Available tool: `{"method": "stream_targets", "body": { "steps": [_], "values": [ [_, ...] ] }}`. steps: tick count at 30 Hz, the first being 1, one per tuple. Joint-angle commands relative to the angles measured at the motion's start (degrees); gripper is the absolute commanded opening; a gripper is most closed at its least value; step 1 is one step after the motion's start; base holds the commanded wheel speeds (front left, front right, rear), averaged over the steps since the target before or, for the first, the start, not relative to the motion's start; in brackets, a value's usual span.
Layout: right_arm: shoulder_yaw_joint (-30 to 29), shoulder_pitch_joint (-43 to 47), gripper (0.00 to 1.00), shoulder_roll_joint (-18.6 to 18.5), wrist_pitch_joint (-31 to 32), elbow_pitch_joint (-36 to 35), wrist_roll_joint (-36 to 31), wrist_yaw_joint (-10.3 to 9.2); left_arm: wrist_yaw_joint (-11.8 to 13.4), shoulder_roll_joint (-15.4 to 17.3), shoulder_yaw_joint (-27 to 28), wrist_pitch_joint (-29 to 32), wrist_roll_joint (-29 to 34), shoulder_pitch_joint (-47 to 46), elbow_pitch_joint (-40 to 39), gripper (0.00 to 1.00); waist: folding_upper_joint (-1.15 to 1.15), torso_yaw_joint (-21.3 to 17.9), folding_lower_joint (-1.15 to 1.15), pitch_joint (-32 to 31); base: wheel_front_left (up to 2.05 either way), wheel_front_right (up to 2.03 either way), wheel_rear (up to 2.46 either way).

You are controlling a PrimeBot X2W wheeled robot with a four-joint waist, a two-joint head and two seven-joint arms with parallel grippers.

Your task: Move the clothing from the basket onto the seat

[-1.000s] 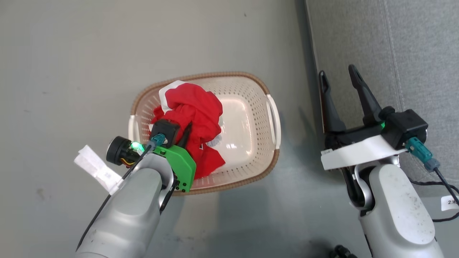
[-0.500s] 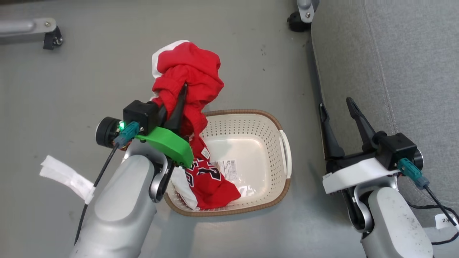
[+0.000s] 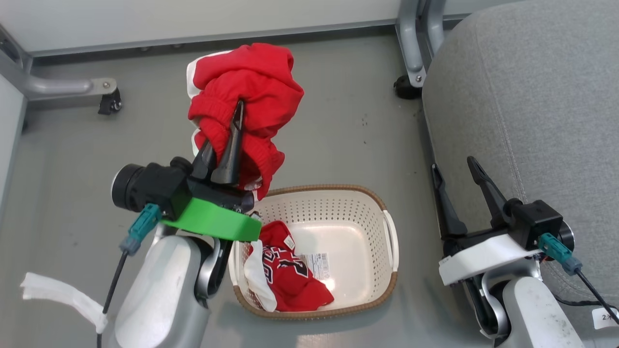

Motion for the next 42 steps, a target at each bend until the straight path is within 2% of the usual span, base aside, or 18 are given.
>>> {"method": "stream_targets", "body": {
  "steps": [1,8,19,42],
  "values": [
    [-0.1,1.0,1.00,-0.2,0.4,-0.7,-0.1,0.00,-0.3,0.0,0.5,0.0,0.5,1.7,-1.3,0.00,0.00,0.3,0.00,-2.0,0.00,0.00,0.00],
    [0.1,4.3,1.00,-0.2,2.5,-3.0,0.2,0.00,-0.8,-0.6,1.1,0.0,2.3,7.0,-7.7,0.00,0.00,0.4,0.00,-5.1,0.00,0.00,0.00],
    [0.4,8.7,1.00,-0.2,4.5,-4.9,1.2,0.00,-0.8,-1.2,1.1,0.0,3.6,13.7,-11.0,0.00,0.00,0.2,0.00,-8.8,0.00,0.00,0.00],
    [1.2,9.3,1.00,-0.2,5.6,-6.6,1.3,0.00,-1.4,-1.6,1.6,0.0,4.3,14.7,-13.2,0.00,0.00,0.4,0.00,-8.2,0.00,0.00,0.00]
  ]
}}
